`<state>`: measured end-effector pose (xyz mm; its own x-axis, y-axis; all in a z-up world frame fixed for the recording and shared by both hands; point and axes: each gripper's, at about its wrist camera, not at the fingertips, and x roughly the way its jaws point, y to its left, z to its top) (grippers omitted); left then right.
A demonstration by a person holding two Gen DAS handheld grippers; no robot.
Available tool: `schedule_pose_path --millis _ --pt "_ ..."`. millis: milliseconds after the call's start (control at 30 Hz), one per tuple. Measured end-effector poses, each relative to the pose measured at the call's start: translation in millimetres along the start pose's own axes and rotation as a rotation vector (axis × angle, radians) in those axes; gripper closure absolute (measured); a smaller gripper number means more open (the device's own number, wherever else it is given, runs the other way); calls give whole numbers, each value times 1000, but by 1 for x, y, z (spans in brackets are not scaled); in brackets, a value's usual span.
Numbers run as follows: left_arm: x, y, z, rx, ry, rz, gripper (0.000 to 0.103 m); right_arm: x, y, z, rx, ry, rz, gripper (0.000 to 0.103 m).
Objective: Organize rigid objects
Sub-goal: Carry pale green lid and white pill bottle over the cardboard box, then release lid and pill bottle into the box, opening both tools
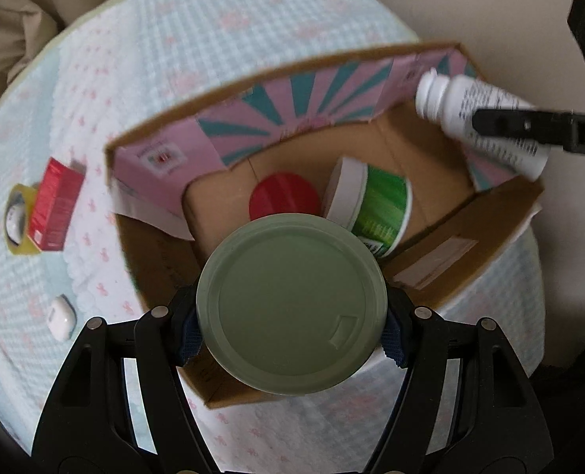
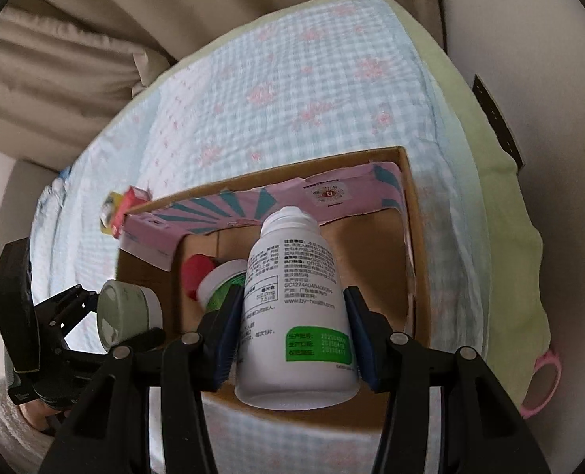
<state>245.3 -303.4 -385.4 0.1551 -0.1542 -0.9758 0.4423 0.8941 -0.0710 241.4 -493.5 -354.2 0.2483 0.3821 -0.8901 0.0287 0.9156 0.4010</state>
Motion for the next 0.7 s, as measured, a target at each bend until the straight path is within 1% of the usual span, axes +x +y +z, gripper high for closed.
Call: schedule_pose_path --millis 100,233,300,367,400,433,467,500,533,567,600,700 --pt "10 -1 0 17 13 9 35 12 4 5 -59 15 -20 56" --pt "17 0 0 25 30 19 36 26 5 11 -114 42 -1 56" --pt "17 0 0 30 23 21 35 34 7 14 -136 62 7 56" --pt "14 0 1 39 16 20 35 39 9 16 -159 64 -2 56" --pt "13 -1 2 44 27 24 35 41 10 19 -162 68 -13 54" --pt "11 -2 3 49 29 28 12 44 11 20 -162 69 -27 53" --pt "7 -2 3 54 19 25 0 44 12 22 -164 69 -51 42" --pt "0 -2 2 56 -3 22 0 44 15 23 -175 72 -94 12" --pt "-3 -2 1 51 -5 20 0 43 18 23 -190 77 -124 3" --pt "-4 0 0 46 0 15 0 41 21 22 -209 88 -114 0" --pt "-5 1 -2 37 6 7 0 39 26 21 -228 99 -124 0" --pt "-8 6 -5 14 2 7 0 33 30 16 -257 69 -138 0"
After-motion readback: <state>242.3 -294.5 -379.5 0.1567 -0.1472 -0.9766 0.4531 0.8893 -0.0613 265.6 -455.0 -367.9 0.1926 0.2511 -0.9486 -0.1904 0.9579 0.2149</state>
